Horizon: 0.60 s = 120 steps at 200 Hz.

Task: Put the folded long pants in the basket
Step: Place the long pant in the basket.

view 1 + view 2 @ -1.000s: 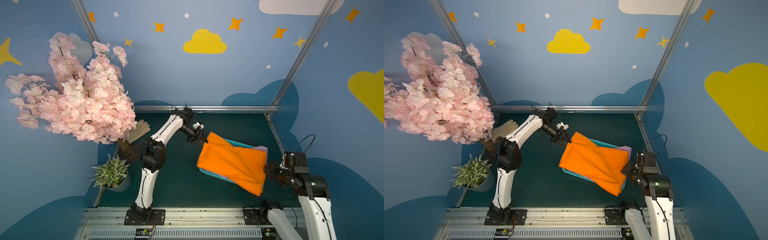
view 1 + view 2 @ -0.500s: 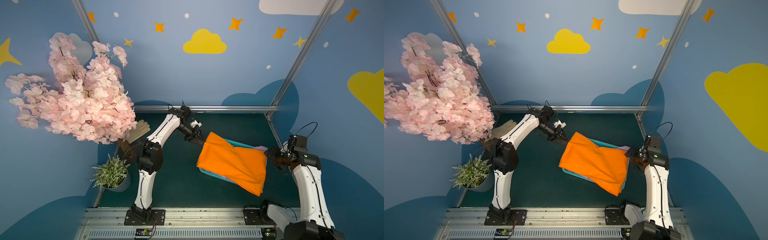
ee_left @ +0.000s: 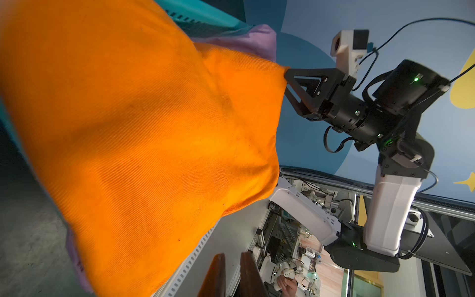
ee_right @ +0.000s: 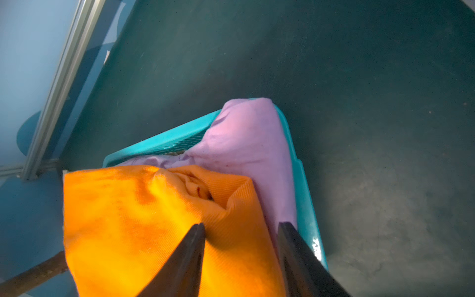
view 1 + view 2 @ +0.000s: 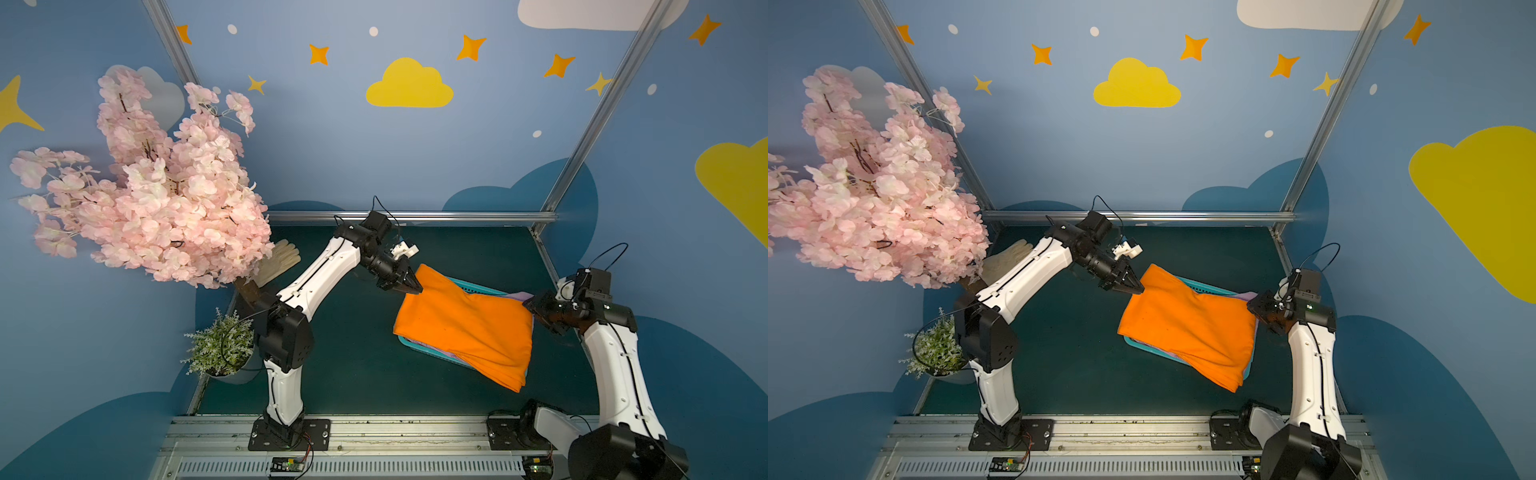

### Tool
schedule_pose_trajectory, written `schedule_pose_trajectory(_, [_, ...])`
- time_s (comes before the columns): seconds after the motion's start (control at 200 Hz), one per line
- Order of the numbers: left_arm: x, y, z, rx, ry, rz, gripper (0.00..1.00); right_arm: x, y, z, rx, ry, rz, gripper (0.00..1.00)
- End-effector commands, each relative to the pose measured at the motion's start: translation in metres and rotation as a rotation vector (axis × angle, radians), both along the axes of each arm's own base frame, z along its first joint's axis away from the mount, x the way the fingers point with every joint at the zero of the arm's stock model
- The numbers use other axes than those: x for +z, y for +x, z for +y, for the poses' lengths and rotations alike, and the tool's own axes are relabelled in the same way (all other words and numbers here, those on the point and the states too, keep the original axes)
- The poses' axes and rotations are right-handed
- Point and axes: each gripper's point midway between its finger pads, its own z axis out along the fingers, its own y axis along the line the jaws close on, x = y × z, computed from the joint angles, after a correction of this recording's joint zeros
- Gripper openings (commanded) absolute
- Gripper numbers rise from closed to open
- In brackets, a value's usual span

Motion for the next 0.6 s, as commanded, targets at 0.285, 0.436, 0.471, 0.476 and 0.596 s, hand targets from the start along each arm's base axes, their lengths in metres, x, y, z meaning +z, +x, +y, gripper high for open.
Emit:
schedule_pose_trajectory(0.285, [-0.070, 0.011, -0.004, 0.038, 0.102, 0.065, 0.13, 0.005, 0.004, 0.011, 0.051, 0.069, -0.041, 0.35])
schedule_pose_trajectory(0.436, [-0.072, 0.011, -0.005, 0.046, 0.101, 0.080, 0.13, -0.002, 0.007, 0.007, 0.053, 0.061, -0.013, 0.15])
schedule_pose_trajectory(0.471, [-0.075, 0.009, -0.005, 0.045, 0.110, 0.080, 0.13, -0.002, 0.006, 0.003, 0.038, 0.055, -0.007, 0.05])
schedule_pose_trajectory(0.476, [-0.075, 0.009, -0.004, 0.045, 0.110, 0.080, 0.13, -0.002, 0.006, 0.003, 0.035, 0.053, -0.007, 0.04])
schedule_pose_trajectory(0.596, [-0.081, 0.006, 0.000, 0.048, 0.134, 0.079, 0.13, -0.001, 0.006, -0.016, -0.035, -0.009, 0.013, 0.00])
